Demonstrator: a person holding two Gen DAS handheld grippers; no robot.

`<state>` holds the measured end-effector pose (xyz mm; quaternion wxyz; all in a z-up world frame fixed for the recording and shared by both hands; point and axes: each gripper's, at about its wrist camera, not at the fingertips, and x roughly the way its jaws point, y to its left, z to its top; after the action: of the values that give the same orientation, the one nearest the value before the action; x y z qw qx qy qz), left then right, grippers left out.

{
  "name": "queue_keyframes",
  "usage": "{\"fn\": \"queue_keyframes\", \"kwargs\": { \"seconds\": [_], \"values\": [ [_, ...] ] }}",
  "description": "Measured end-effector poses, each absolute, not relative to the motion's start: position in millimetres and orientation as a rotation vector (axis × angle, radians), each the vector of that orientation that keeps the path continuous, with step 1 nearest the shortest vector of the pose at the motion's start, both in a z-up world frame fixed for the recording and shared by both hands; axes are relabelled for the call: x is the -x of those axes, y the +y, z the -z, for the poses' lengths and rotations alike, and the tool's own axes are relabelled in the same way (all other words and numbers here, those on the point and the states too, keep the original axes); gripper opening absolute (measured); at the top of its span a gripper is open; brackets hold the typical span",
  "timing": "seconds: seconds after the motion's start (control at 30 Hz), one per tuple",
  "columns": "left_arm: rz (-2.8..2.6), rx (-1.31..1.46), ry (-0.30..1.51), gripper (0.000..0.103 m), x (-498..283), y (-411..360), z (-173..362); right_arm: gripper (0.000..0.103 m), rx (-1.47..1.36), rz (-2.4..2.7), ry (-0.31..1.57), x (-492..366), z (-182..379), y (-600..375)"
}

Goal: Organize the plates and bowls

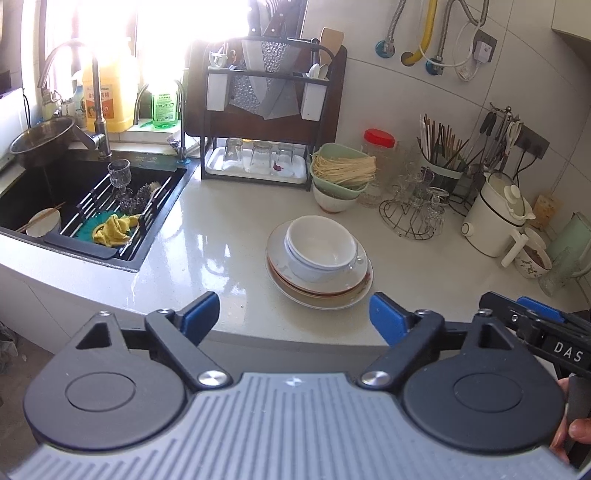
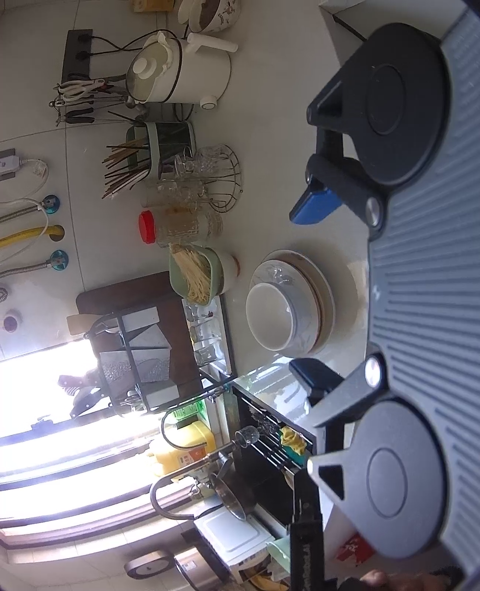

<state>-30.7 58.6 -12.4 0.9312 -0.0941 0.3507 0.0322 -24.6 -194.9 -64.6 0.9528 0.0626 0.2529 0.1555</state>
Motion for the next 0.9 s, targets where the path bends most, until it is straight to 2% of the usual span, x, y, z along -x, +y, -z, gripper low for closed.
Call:
{"fn": "queue_keyframes", "kwargs": {
  "seconds": [0.23, 0.9],
  "values": [
    [-0.055, 0.171, 0.724, 0.100, 24, 55, 12, 0.081, -0.139, -0.294, 0.513, 21, 65, -199],
    [-0.056, 0.163, 0.736, 0.100, 12, 49, 9, 0.081, -0.137, -0.306, 0.519, 9, 64, -197]
  ]
}}
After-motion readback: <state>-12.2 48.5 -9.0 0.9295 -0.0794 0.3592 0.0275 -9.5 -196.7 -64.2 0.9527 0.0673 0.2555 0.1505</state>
